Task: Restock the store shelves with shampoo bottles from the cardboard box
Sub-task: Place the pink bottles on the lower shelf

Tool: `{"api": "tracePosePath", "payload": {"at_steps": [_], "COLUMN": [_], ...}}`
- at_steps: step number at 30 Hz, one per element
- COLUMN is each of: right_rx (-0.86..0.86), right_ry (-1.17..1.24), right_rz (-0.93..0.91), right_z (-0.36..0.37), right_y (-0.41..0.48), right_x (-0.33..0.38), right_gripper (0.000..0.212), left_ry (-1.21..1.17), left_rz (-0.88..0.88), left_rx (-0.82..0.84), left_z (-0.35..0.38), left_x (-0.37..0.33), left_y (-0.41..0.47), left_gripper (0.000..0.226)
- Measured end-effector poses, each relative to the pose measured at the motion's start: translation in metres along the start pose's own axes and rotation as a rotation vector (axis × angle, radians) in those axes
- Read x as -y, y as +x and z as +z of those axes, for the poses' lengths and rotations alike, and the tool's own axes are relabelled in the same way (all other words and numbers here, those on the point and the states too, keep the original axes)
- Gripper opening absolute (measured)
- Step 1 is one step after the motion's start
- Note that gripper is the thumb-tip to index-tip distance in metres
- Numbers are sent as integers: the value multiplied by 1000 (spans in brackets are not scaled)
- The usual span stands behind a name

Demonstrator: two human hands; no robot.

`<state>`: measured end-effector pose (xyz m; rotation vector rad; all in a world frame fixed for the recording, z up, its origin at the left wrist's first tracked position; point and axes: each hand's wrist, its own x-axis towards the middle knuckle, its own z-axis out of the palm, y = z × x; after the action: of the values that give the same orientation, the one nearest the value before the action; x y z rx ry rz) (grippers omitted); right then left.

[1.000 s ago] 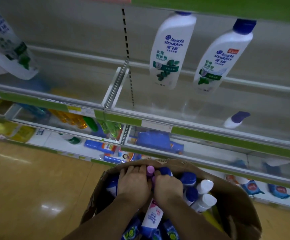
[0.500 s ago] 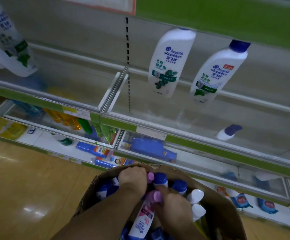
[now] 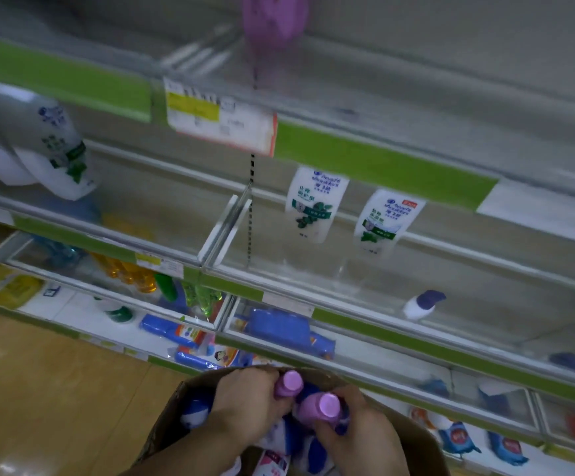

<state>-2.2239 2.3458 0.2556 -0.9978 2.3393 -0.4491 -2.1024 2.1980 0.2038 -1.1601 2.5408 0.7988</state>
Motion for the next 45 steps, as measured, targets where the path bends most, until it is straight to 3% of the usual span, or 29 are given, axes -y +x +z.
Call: {"api": "tracePosePath", "payload": {"at_steps": [5,8,11,15,19,23,28,32,36,45], "right_rx": [-70,-138,-239,-330,-358,-442,-476,-536,-484,-416], "right_ry": [69,120,147,299,556,651,418,218,112,157], "right_rz": [-35,-87,-181,-412,-560,-565,-507,-460,-378,-333], "right_z": [-61,-104,-148,-211,-265,-292,-292,-292,-293,-301], "right_y": [-19,-41,-67,-102,-98,-68,-6,38,68,92], "right_x": [42,75,118,186,253,312,358,380,390,383], "right_gripper": [48,37,46,59,25,17,28,16,21,28], "left_ry": [-156,-269,-553,-900,-994,-995,-1027,-1031,-1047,-1002], "left_rz": [76,83,143,269,333,315,260,258,226,254], "left_rx": [-187,-403,-640,-771,-790,-813,-816,-849,-875,-887], "left_z": [-80,-134,-183,-241,-290,-324,-348,-352,-354,-383], "left_x": [-19,-32,-40,-40,-20,3,39,67,82,74], "left_y": [-60,-104,-144,-177,-194,-204,-210,-212,-213,-214], "left_gripper": [60,56,44,49,54,37,41,42,43,36]}}
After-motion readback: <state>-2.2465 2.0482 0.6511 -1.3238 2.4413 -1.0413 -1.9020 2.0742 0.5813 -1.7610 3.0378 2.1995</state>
